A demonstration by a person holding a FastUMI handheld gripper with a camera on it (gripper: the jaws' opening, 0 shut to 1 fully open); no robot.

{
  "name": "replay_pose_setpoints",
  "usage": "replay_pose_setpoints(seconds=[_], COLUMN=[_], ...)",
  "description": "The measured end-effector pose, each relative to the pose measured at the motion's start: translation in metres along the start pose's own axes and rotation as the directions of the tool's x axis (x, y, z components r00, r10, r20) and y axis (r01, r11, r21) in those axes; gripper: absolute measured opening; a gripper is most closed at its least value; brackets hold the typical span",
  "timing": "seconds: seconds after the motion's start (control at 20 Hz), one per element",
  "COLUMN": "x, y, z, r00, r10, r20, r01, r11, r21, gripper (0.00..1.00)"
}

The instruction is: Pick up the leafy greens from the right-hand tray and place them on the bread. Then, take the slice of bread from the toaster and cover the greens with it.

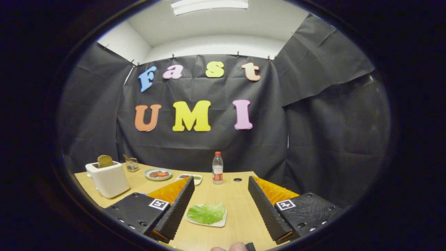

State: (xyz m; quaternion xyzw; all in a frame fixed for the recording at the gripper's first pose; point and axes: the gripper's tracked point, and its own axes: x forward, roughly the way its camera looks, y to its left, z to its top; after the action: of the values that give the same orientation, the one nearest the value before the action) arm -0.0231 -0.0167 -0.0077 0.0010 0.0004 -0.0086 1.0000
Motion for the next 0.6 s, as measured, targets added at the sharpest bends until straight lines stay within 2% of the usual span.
replay_pose_setpoints(seconds=[0.3, 0.6], x=[-0.007, 0.013], y=[-0.005, 0.01], z=[0.01, -0.017], r00=[1.0, 0.995], r10=[-0.015, 0.023], r20=[0.018, -0.093], r01=[0.015, -0.021], r11=[1.0, 1.0], r21=[0.008, 0.016], gripper=[0.95, 0.95])
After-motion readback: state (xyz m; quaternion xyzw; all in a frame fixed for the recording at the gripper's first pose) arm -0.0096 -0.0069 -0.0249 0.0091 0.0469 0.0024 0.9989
